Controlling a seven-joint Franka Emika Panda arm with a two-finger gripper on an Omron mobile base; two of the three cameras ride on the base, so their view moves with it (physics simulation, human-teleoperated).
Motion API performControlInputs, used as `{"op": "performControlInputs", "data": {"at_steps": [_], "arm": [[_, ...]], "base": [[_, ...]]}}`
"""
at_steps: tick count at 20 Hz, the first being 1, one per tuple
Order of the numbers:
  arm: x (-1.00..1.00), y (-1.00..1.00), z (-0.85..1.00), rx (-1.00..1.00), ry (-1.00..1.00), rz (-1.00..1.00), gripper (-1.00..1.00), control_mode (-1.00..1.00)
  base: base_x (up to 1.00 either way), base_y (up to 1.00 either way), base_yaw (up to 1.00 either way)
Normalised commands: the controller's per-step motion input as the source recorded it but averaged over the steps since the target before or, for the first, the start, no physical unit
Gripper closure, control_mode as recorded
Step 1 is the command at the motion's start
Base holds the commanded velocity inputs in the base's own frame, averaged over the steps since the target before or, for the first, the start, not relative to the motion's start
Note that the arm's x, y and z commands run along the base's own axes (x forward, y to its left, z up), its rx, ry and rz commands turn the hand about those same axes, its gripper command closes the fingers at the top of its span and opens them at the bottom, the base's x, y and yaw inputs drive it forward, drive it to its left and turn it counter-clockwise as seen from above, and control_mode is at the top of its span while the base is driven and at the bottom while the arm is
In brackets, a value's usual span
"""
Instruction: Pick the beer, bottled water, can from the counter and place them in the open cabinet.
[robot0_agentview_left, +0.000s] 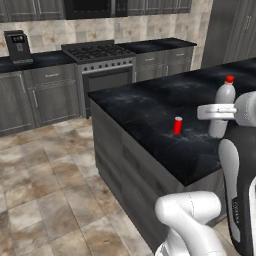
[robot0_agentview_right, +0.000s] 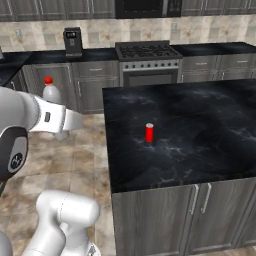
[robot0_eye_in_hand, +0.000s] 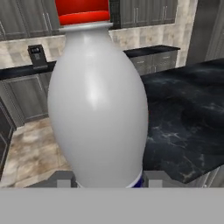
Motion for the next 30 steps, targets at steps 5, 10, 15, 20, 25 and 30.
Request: {"op": "performControlInputs", "data": {"at_steps": [5,10,15,20,25,30], "arm": [[-0.26,0.0,-0.08,0.0,-0.11,0.0,1.0,-1.0],[-0.2,0.0,-0.11,0.0,-0.14,0.0,1.0,-1.0],[-0.21,0.0,0.0,0.0,-0.1,0.0,1.0,-1.0],[-0.08,0.0,0.0,0.0,-0.02,0.0,1.0,-1.0],[-0.01,0.0,0.0,0.0,0.0,0.0,1.0,-1.0],[0.0,0.0,0.0,0.0,0.01,0.0,1.0,-1.0]], "base": [[0.0,0.0,0.0],[0.0,0.0,0.0],[0.0,0.0,0.0],[0.0,0.0,0.0],[0.0,0.0,0.0],[0.0,0.0,0.0]]}}
